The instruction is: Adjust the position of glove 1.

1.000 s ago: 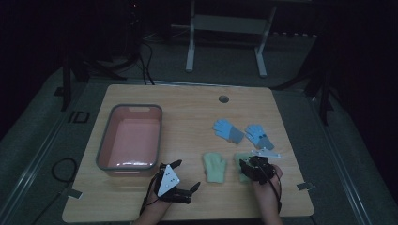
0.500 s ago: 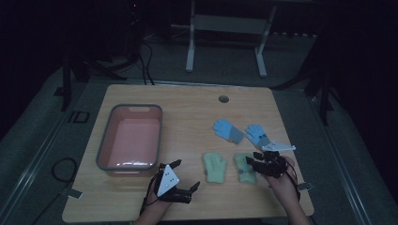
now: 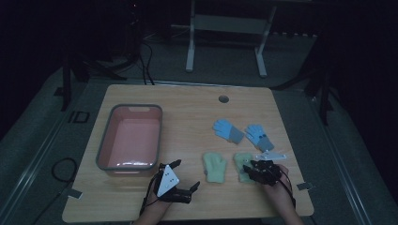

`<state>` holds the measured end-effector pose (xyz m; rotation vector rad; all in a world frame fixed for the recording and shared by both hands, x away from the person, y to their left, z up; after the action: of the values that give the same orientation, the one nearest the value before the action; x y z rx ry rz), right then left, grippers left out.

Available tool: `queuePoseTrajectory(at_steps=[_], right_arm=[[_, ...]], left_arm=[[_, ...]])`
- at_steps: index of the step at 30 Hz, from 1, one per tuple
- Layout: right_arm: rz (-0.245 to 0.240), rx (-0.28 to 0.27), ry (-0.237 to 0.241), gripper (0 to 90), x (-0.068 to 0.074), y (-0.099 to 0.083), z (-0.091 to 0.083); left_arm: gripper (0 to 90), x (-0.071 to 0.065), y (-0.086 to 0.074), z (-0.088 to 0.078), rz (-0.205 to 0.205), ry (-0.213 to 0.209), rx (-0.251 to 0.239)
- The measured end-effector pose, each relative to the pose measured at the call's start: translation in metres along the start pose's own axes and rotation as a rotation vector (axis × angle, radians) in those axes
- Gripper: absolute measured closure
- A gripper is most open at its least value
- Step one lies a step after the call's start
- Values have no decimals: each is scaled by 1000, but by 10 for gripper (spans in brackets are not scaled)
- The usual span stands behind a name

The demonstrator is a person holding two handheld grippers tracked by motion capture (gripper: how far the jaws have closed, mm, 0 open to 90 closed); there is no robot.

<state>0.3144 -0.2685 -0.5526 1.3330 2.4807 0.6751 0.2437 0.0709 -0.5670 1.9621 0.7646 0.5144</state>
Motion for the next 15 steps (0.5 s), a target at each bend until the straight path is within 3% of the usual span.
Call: queuePoseTrajectory(at_steps=[9,15], right_arm=[[-9,-16,-26,790,11,-1,2],[39,-30,-78,829,20,2,-3]], left_arm=[[22,0,0,0,2,0,4],[22,0,0,0,0,1,2]])
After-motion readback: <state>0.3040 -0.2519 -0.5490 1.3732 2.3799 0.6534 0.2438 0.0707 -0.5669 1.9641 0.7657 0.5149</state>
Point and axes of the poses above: each handheld gripper's, and its own axes: z roughly forward along the jaws, y roughly out of its top, x roughly to its left, the point moved 1 cm from there along z, roughly forward along the jaws, and after that the axes turned 13 degrees about x, right-handed, at the moved point
